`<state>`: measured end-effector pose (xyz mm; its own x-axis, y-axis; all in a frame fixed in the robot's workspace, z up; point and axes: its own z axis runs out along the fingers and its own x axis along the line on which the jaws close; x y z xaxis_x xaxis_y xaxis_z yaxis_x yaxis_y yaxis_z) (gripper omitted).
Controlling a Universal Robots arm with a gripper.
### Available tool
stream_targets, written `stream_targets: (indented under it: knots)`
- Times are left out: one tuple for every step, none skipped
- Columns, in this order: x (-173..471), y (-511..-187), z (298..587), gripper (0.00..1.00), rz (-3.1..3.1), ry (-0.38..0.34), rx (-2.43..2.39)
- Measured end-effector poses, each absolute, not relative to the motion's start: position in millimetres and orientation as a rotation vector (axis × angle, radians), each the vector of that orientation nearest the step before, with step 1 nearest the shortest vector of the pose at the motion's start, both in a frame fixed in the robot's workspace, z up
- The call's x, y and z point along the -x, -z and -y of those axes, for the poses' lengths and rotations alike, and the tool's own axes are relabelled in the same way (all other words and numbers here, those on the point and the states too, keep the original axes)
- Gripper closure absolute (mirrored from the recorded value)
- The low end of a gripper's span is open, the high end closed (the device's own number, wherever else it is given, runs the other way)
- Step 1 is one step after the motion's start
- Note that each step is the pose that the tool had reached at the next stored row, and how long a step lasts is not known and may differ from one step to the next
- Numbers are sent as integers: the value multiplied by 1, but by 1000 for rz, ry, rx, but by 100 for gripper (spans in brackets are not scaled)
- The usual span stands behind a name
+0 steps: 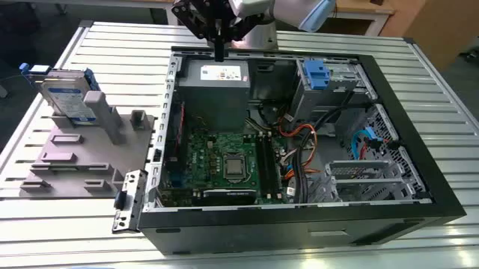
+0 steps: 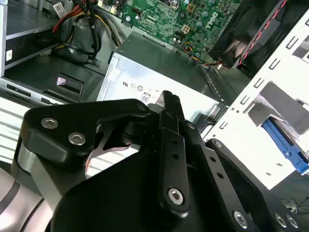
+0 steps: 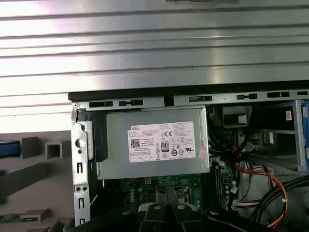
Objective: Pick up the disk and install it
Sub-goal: 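Reach for the disk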
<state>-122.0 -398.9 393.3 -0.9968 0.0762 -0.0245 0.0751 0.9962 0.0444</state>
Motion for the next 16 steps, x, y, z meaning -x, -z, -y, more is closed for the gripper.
stream_targets:
  knots:
    - [122,-393,399,89,-3112,-68,-118]
    - [122,-393,399,89,-3113,-68,-118]
    - [122,-393,399,89,-3112,-68,-118]
    - [122,-393,399,89,-3112,-68,-118]
    - [122,-393,399,89,-3113,-68,-118]
    - [122,-393,399,89,-3112,-68,-118]
    - [122,-393,399,89,-3113,-68,-118]
    - [122,-393,399,89,-3112,-68,-118]
    - [122,-393,399,89,-3112,-68,-118]
    - [122,-393,399,89,-3113,-68,-118]
    - [122,-393,399,89,-3112,-68,-118]
    - [122,-393,399,89,-3113,-68,-118]
    - [123,-393,399,89,-3112,-68,-118]
    - [124,-393,399,89,-3112,-68,-118]
    - [125,-393,399,89,-3112,-68,-118]
    - [126,-393,399,89,-3112,-68,-118]
